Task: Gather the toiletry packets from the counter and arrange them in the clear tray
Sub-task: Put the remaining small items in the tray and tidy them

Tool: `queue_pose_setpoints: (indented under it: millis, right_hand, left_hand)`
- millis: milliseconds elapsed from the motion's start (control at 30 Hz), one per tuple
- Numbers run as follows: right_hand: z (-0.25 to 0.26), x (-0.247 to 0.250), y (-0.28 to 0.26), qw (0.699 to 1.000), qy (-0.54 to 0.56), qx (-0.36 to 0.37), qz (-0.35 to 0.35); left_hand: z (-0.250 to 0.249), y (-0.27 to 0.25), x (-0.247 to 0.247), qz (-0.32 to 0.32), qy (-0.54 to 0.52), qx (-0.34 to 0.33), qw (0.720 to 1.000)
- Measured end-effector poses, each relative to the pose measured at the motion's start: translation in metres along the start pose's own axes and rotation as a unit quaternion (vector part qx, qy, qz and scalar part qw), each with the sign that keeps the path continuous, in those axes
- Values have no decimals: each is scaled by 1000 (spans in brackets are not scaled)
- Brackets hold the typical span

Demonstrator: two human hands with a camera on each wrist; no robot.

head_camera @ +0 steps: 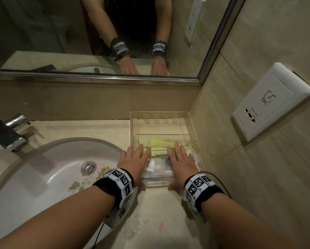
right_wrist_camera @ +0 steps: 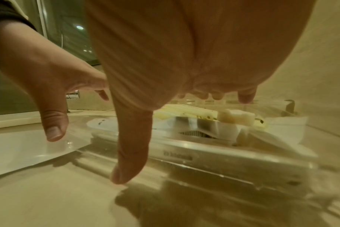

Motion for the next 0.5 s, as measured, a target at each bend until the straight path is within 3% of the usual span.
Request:
queue_pose_setpoints:
  millis: [500]
  right_hand:
    - [-4, 0, 4, 1000, -11, 5, -29]
  left_hand:
    - [2, 3, 4, -28, 51, 1, 998]
Point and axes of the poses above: each hand's wrist, its own y-axis towards the middle knuckle, its own x-axis out of the back of the hand, z = x × y, the point moved 3 cm from there along y, towards the middle knuckle, and after that the axes turned 9 degrees about z, right-handed, at the moved point
